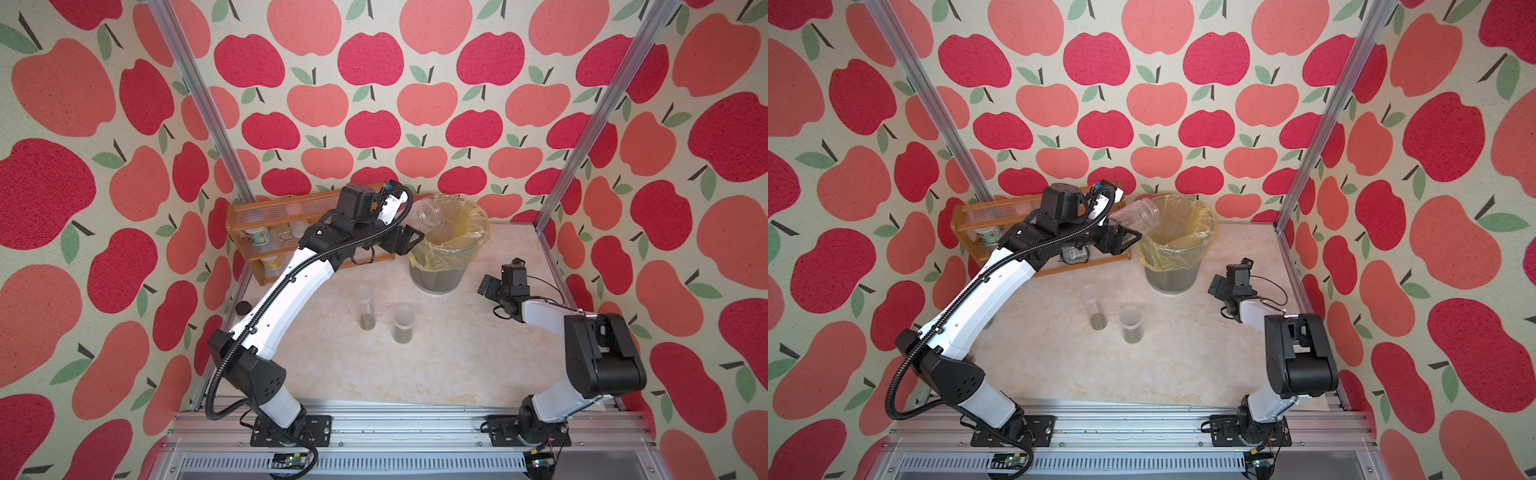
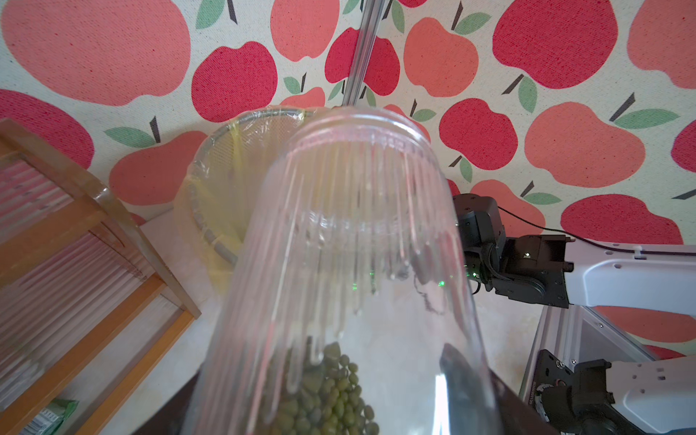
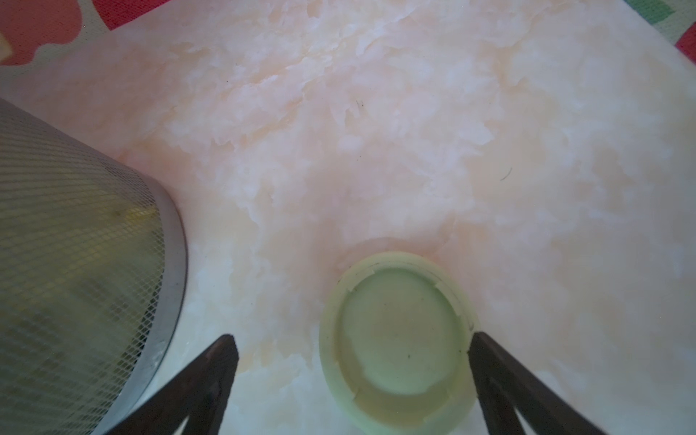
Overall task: Empty moldy mung beans from jars
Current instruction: Place the lid at the center of the board, then pour the moldy mung beans from the jar into the trash bin.
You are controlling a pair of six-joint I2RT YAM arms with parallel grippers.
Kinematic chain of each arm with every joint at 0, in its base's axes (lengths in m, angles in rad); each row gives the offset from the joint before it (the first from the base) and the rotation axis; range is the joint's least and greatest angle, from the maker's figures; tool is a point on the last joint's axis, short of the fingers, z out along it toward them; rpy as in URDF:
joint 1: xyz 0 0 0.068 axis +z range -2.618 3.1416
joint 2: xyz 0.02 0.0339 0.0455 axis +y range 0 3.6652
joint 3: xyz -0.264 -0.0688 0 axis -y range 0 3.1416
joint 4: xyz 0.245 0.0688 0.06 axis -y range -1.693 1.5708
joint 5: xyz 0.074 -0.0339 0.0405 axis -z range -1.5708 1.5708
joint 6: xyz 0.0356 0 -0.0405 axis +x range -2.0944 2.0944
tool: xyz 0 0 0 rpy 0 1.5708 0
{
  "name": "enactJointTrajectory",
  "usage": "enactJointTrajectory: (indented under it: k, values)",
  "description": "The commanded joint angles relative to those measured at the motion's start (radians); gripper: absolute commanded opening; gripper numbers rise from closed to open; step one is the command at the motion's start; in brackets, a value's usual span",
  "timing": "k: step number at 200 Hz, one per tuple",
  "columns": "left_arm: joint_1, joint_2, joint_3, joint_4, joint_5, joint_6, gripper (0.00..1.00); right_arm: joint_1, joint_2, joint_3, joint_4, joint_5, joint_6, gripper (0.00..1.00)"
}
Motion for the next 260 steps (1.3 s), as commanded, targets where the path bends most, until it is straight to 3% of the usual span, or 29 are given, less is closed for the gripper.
enactJointTrajectory:
  k: [1, 38, 76, 114, 140, 190, 219, 260]
  values:
    - [-0.003, 0.045, 0.167, -0.126, -0.03, 0.033, 0.4, 0.016, -0.067, -0.025, -0.024, 0.037, -0.002, 0.99]
    - [-0.005, 0.193, 0.369, -0.267, -0.076, 0.031, 0.4, 0.028, -0.151, -0.072, -0.036, 0.006, 0.013, 0.99]
    - [-0.005, 0.422, 0.674, -0.395, -0.071, -0.011, 0.4, 0.032, -0.266, -0.119, -0.052, -0.027, 0.023, 0.99]
    - [0.009, 0.633, 0.952, -0.386, -0.083, -0.063, 0.41, 0.034, -0.343, -0.124, -0.087, -0.042, 0.017, 0.99]
    - [0.024, 0.625, 0.928, -0.375, -0.068, -0.087, 0.4, 0.031, -0.371, -0.12, -0.103, -0.031, -0.008, 0.99]
    - [-0.037, 0.496, 0.778, -0.334, -0.163, -0.015, 0.4, 0.033, -0.367, -0.11, -0.084, -0.074, 0.008, 0.99]
    - [-0.038, 0.523, 0.794, -0.332, -0.145, -0.018, 0.4, 0.033, -0.38, -0.081, -0.105, -0.121, 0.003, 0.99]
    - [-0.032, 0.548, 0.809, -0.326, -0.135, -0.003, 0.4, 0.052, -0.52, -0.034, -0.101, -0.252, -0.03, 0.99]
